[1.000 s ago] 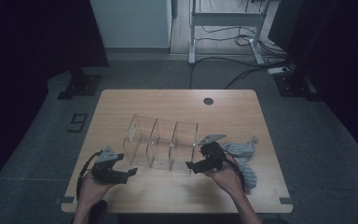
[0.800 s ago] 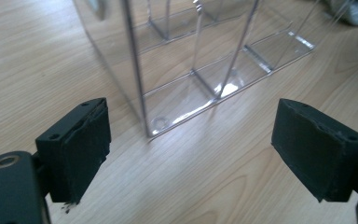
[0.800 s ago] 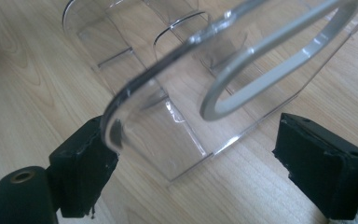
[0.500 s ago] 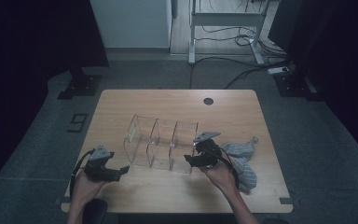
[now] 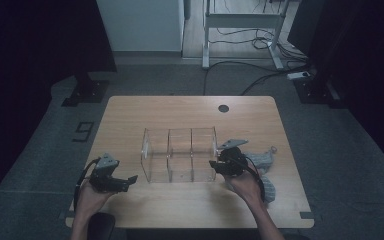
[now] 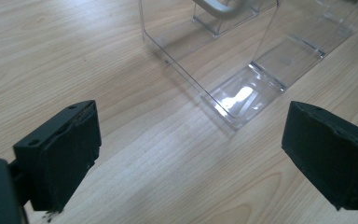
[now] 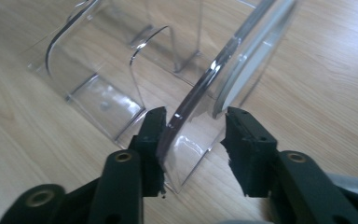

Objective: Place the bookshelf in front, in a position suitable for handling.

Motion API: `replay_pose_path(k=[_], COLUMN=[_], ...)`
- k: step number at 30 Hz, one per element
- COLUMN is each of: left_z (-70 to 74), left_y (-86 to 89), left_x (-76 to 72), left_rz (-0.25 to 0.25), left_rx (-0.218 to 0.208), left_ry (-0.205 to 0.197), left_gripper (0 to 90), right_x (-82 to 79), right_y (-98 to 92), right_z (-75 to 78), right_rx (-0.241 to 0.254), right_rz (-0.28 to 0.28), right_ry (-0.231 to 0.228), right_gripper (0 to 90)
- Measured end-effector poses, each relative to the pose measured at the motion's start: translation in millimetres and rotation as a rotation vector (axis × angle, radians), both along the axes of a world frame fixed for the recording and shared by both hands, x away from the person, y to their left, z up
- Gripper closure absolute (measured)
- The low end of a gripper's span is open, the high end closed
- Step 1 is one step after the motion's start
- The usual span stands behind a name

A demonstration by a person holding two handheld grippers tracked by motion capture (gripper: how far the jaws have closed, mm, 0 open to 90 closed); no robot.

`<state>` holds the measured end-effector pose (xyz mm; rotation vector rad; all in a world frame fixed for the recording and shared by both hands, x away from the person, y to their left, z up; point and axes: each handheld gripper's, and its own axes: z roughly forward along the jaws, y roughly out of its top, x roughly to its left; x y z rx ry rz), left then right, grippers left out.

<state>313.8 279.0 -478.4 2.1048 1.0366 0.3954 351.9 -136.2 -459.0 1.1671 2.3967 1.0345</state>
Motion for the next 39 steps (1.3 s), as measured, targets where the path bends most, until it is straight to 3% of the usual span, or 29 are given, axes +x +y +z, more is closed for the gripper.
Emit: replay_pose_path(k=[5,16,28,39], left_z=[3.6,12.4,21.9,16.9], left_y=[-3.5,-10.6,-20.8,-31.2], left_x=[2.0,7.3,10.2,7.3], left_rz=[-0.018,-0.049,-0.091,-0.144], left_rx=[0.001,-0.006,-0.023,-0.022], left_ry=[-0.004,-0.033,-0.068,-0.075], left_gripper=[3.5,7.6,12.7,13.6], right_x=[3.7,11.4,19.9,28.1], right_y=[-11.3,-25.4,-24.6,-16.7], right_z=[-0.4,1.4,2.6,4.3], right_rx=[0.01,-0.026,-0.044,-0.064], right_rz=[-0.035,-0.065,-0.04,-0.017], right_ry=[0.002,0.001,0.008,0.017], right_gripper=[65.8,78.3,83.9,86.1])
